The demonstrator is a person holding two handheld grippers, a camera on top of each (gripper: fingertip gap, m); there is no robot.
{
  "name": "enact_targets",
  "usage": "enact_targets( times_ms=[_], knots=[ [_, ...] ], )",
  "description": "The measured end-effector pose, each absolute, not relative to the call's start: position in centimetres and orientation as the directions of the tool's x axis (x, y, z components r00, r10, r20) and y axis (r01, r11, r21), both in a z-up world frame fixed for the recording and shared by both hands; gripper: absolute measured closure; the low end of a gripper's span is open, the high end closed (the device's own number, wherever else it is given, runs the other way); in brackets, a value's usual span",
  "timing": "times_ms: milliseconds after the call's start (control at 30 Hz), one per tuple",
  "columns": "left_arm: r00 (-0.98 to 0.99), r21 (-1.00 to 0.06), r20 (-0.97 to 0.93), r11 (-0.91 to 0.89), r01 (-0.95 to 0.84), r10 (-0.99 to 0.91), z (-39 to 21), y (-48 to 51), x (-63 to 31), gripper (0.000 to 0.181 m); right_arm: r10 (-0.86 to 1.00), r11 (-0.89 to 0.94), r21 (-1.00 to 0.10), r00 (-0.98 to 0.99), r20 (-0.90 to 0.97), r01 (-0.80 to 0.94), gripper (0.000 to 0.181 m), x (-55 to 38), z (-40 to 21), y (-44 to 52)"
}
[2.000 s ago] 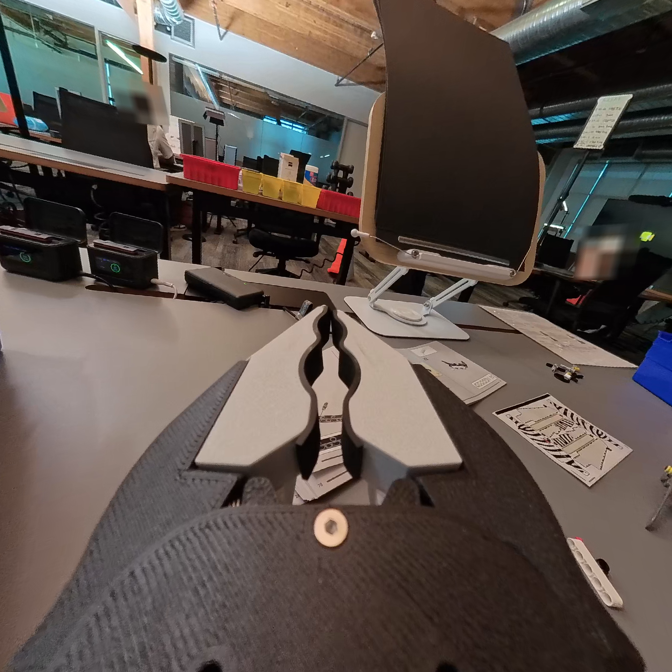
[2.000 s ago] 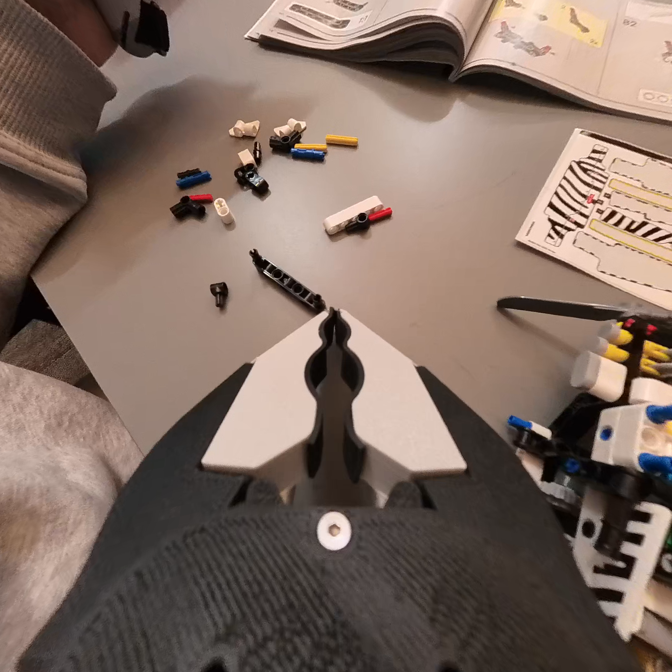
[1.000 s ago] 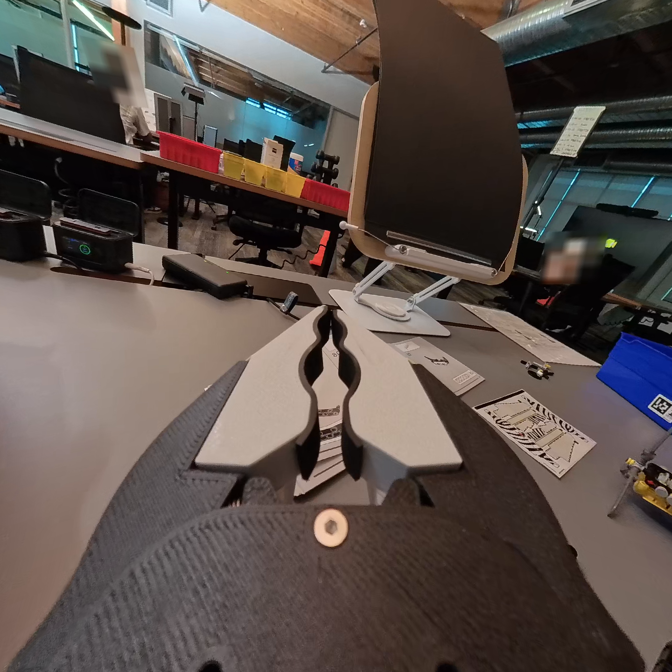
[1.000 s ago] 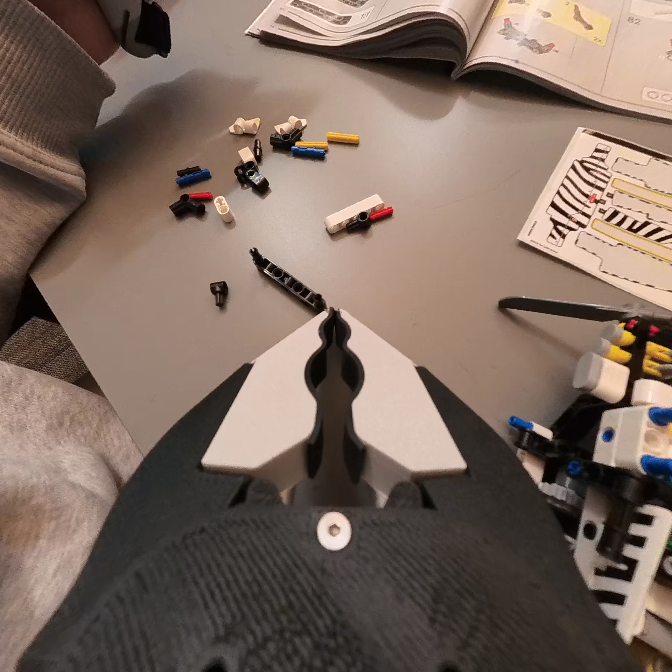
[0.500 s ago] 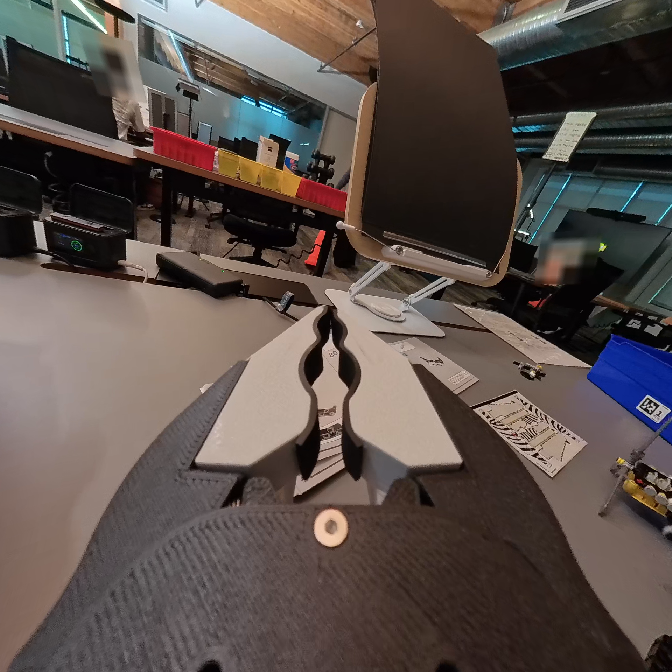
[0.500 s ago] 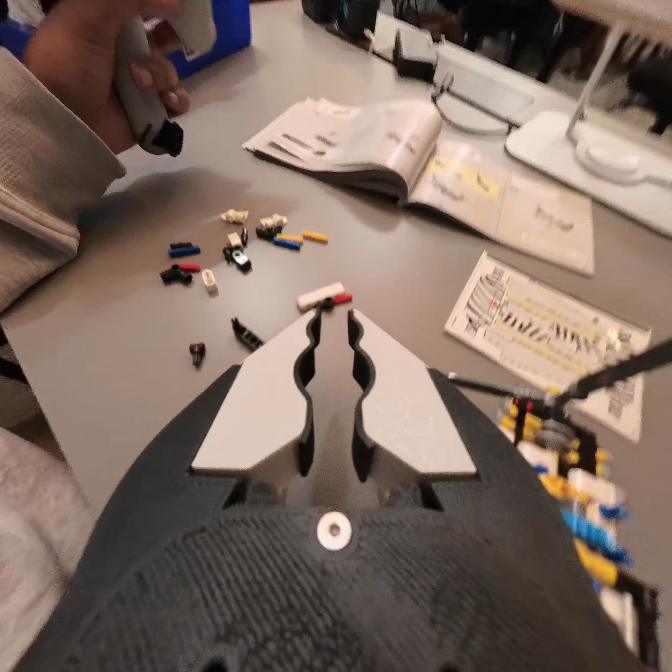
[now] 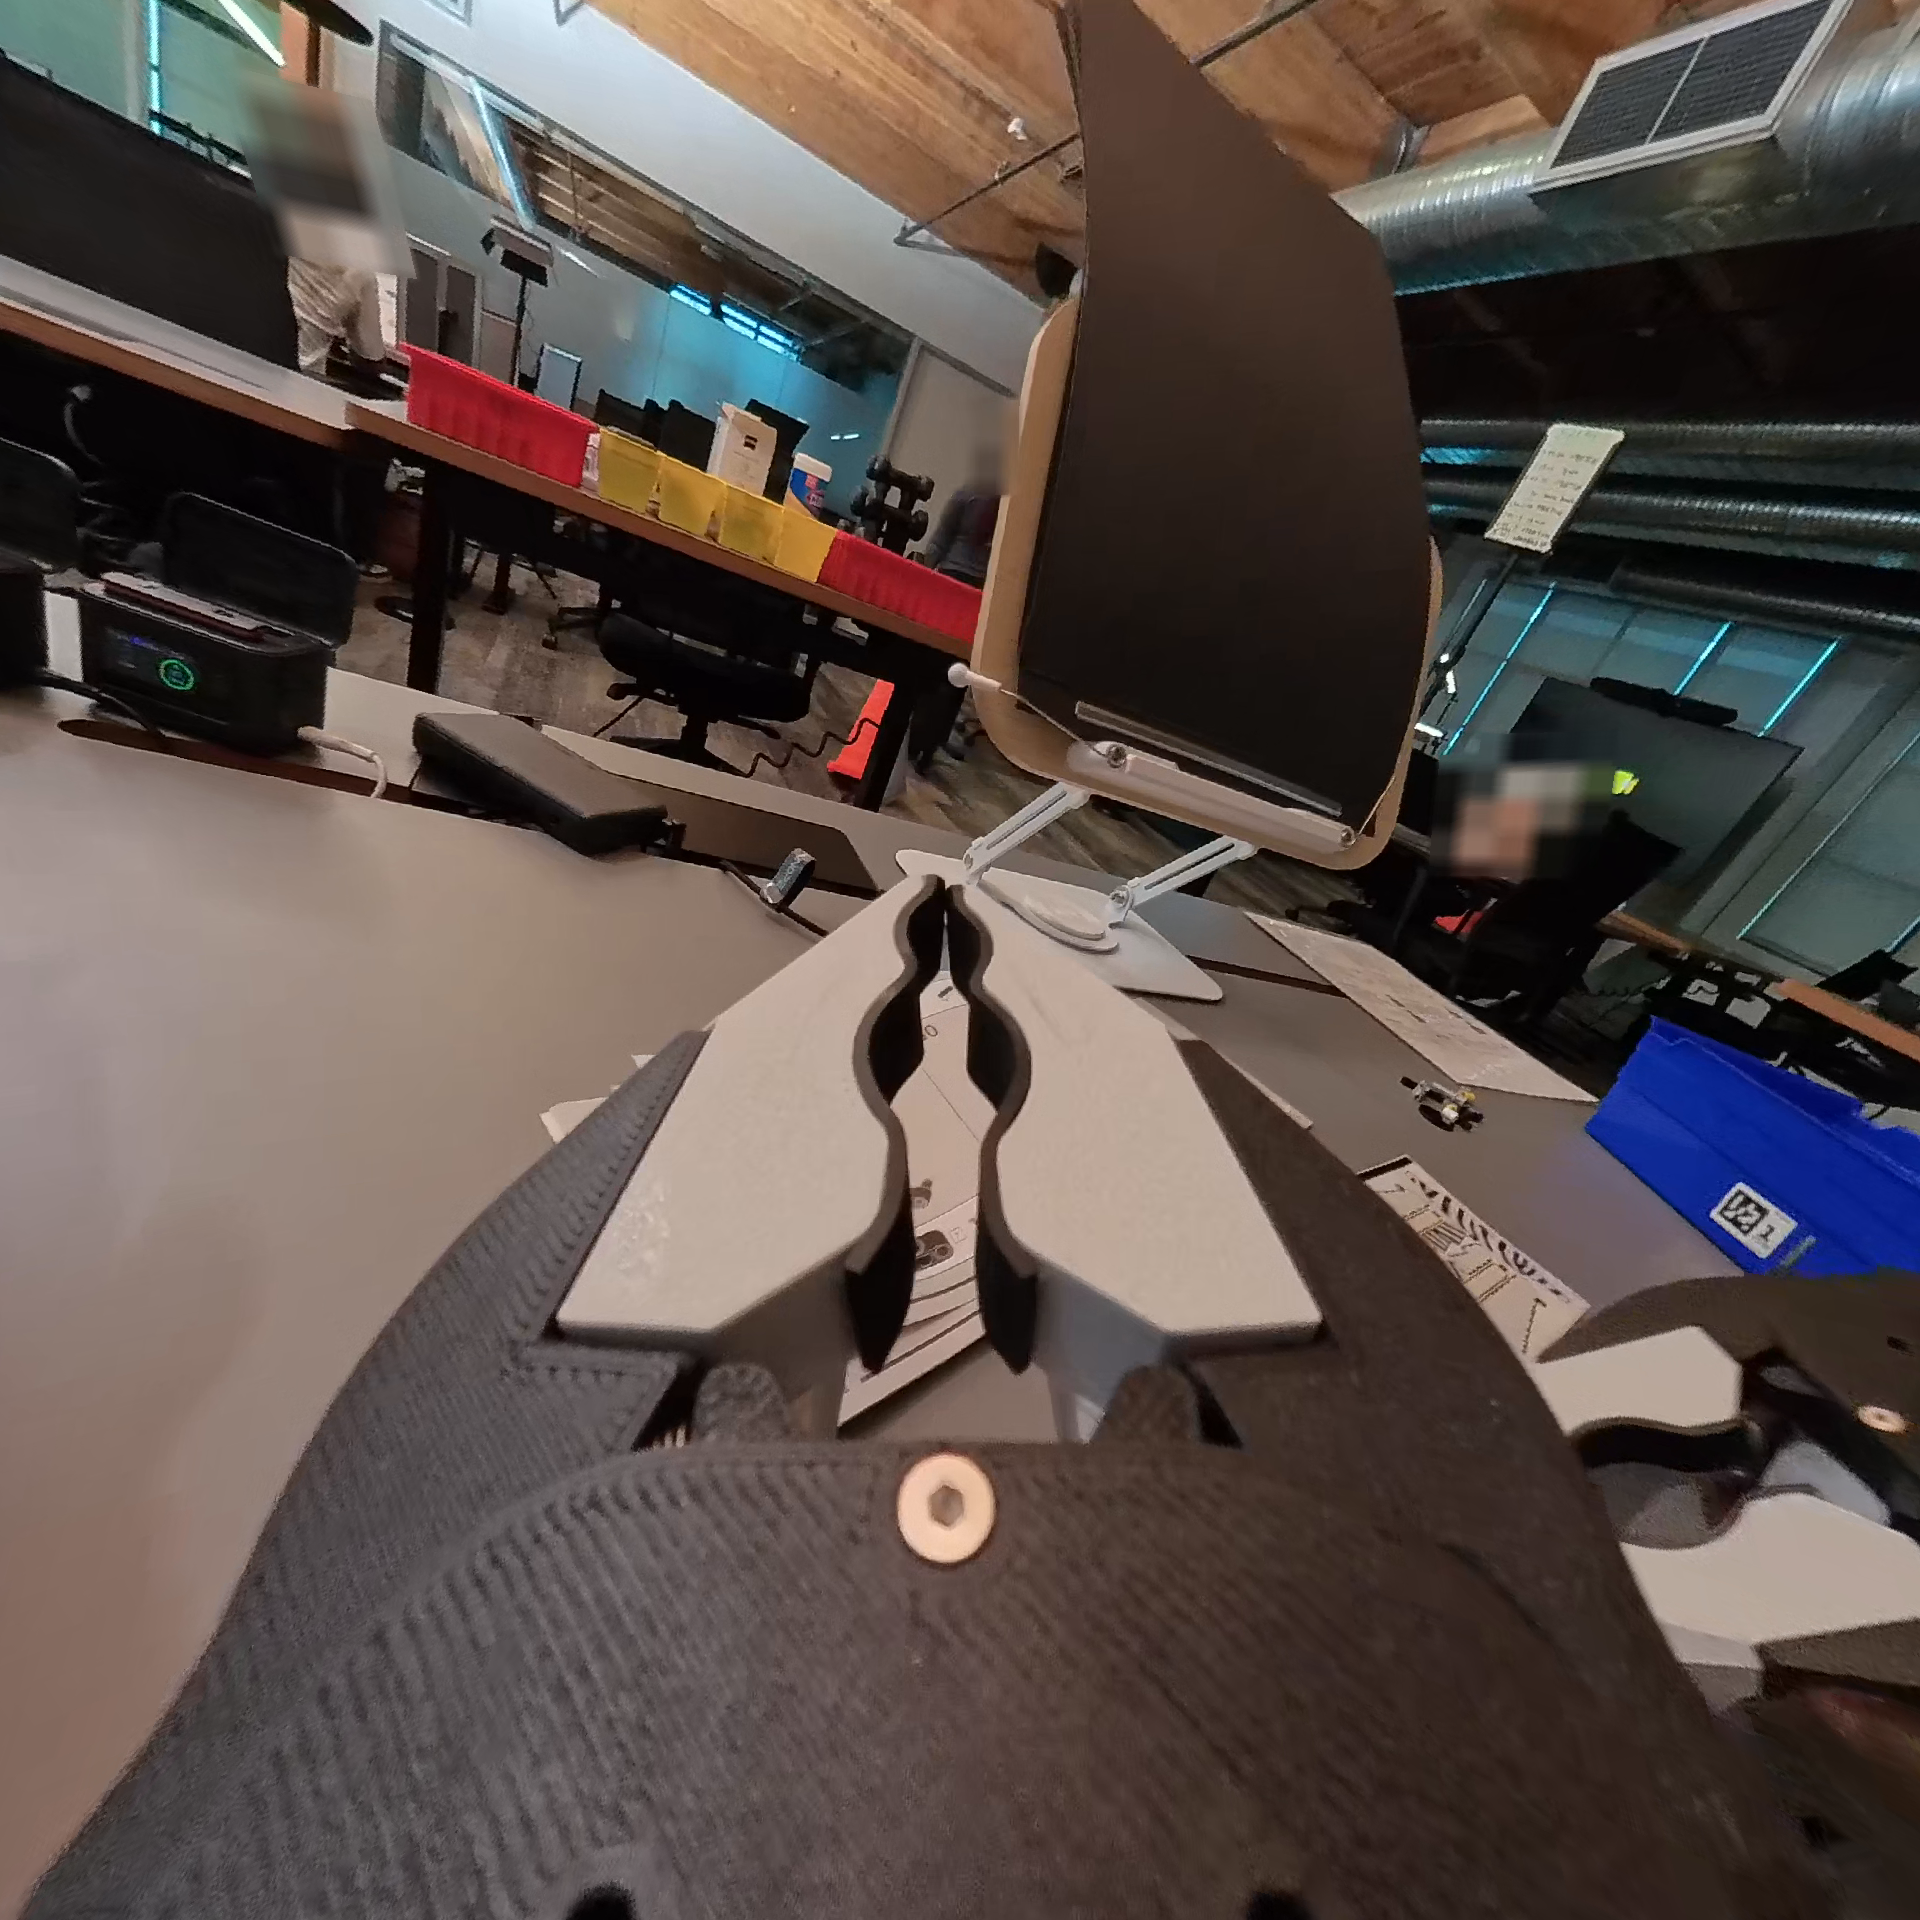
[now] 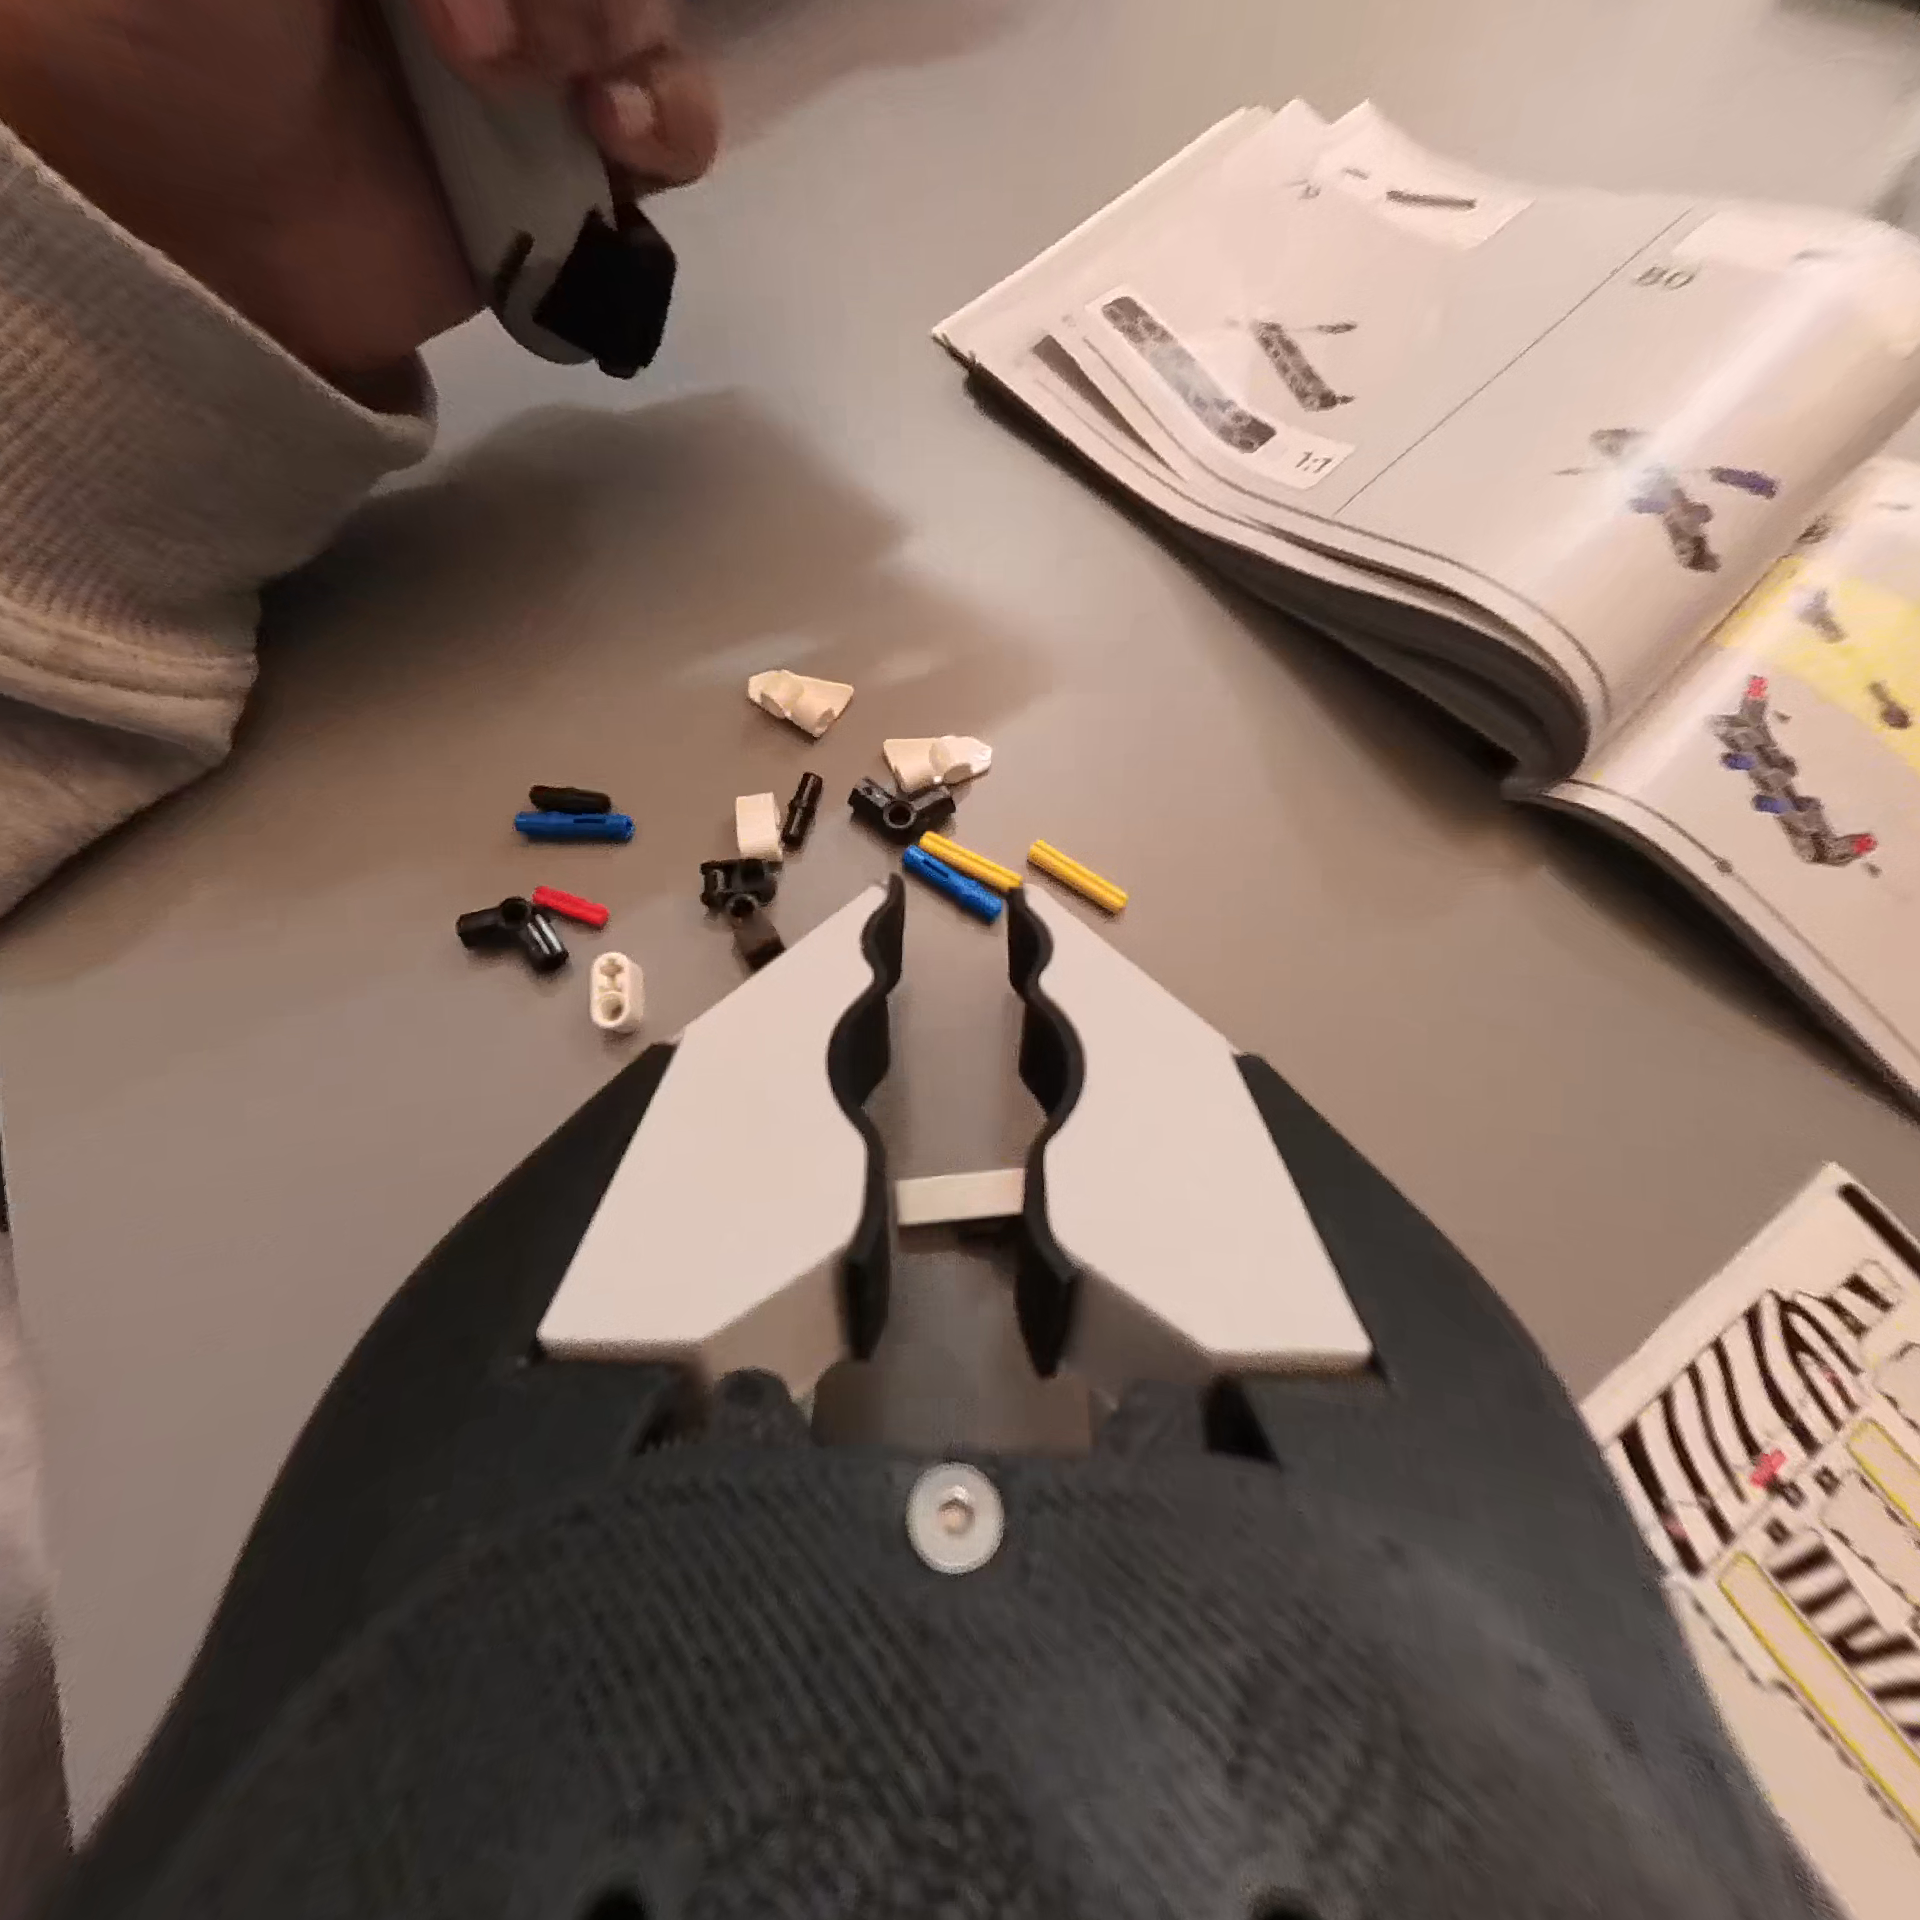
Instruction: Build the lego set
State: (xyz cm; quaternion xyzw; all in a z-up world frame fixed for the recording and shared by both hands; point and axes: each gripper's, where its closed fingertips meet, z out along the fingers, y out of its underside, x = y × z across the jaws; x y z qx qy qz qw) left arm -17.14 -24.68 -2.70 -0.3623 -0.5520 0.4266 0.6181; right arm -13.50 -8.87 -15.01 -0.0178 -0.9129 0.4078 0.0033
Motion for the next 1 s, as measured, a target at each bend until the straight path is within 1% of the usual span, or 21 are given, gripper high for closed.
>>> enact_targets(
  times_ms=[67, 233, 300, 367, 400, 533, 667, 833, 933, 1000],
  knots=[
    [0.039, -0.911, 0.389, 0.390, -0.133, 0.920, -2.6, -24.7, -17.1, 0.181, 0.033, 0.687, -0.724, -0.998, -0.044, 0.055, 0.162, -13.8, -15.7, -8.8],
    [0.055, -0.895, 0.422, 0.426, -0.130, 0.905, -2.6, -24.8, -17.1, 0.181, 0.016, 0.692, -0.717, -0.994, -0.107, 0.088, 0.161, -13.6, -16.4, -9.1],
    [0.065, -0.888, 0.436, 0.441, -0.130, 0.898, -2.6, -24.7, -17.1, 0.181, 0.011, 0.692, -0.718, -0.996, -0.094, 0.075, 0.165, -13.7, -16.5, -9.1],
    [0.068, -0.882, 0.447, 0.452, -0.130, 0.892, -2.7, -24.8, -17.1, 0.181, 0.002, 0.704, -0.709, -0.998, -0.064, 0.047, 0.178, -13.8, -16.6, -8.9],
    [0.067, -0.882, 0.449, 0.454, -0.128, 0.891, -2.7, -24.9, -17.1, 0.181, -0.001, 0.708, -0.706, -0.999, -0.047, 0.032, 0.181, -13.9, -16.6, -8.8],
    [0.060, -0.889, 0.440, 0.444, -0.116, 0.896, -3.0, -24.8, -17.2, 0.181, -0.008, 0.677, -0.736, -1.000, -0.025, 0.013, 0.181, -14.0, -15.8, -8.7],
    [0.058, -0.896, 0.428, 0.431, -0.105, 0.902, -3.1, -24.5, -17.4, 0.181, -0.016, 0.628, -0.778, -0.998, -0.063, 0.039, 0.181, -13.7, -14.5, -8.9],
    [0.069, -0.885, 0.448, 0.453, -0.110, 0.892, -3.1, -24.6, -17.3, 0.181, -0.021, 0.629, -0.777, -0.998, -0.055, 0.030, 0.181, -13.7, -14.8, -8.8],
    [0.072, -0.880, 0.455, 0.461, -0.111, 0.887, -3.1, -24.7, -17.2, 0.181, -0.014, 0.666, -0.745, -0.998, -0.058, 0.034, 0.169, -13.7, -15.7, -8.9],
    [0.072, -0.883, 0.451, 0.457, -0.108, 0.889, -3.1, -24.6, -17.3, 0.181, -0.015, 0.670, -0.742, -0.999, -0.045, 0.023, 0.165, -13.6, -15.8, -9.1]
  ],
)
